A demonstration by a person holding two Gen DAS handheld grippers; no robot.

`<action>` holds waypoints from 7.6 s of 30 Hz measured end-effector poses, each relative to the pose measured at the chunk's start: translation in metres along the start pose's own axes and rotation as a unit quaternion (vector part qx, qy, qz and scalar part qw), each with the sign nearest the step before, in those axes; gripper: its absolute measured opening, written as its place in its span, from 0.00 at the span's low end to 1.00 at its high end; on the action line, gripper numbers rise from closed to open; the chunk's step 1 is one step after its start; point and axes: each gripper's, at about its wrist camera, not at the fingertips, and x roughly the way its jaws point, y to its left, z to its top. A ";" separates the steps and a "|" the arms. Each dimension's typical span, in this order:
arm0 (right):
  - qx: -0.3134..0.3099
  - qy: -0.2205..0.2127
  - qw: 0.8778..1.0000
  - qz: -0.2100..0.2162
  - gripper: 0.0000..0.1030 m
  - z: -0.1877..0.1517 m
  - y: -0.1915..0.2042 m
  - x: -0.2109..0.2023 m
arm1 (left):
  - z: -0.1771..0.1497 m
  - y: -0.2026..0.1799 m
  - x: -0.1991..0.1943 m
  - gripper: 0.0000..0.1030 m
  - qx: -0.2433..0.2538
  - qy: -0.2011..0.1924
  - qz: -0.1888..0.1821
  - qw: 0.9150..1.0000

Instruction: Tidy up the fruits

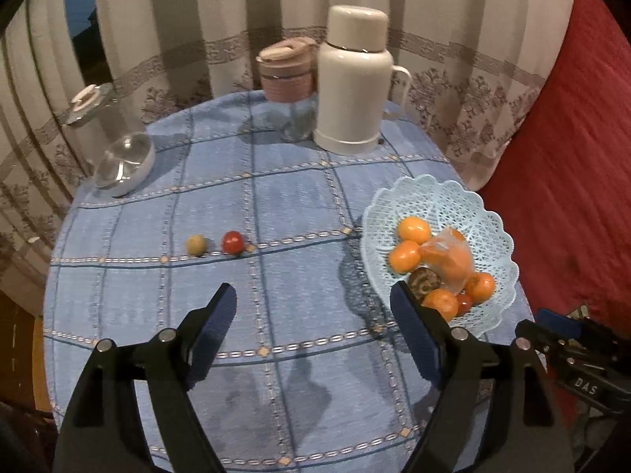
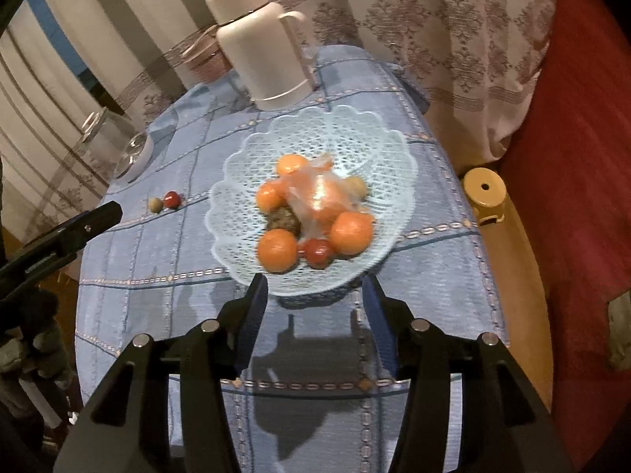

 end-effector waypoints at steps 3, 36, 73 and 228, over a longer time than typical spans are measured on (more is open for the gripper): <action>-0.008 0.001 1.000 0.009 0.54 0.004 0.017 0.006 | -0.001 0.017 -0.009 0.78 -0.009 -0.005 0.013 1.000; -0.079 0.030 0.995 0.047 0.54 0.041 0.169 0.092 | -0.030 0.182 -0.020 0.78 -0.083 0.026 0.087 0.992; -0.122 0.079 0.989 -0.033 0.54 0.077 0.241 0.233 | -0.064 0.285 0.000 0.78 -0.140 0.058 0.098 0.984; -0.107 0.089 0.990 -0.023 0.28 0.029 0.242 0.191 | -0.030 0.221 0.127 0.27 -0.047 0.100 -0.049 0.993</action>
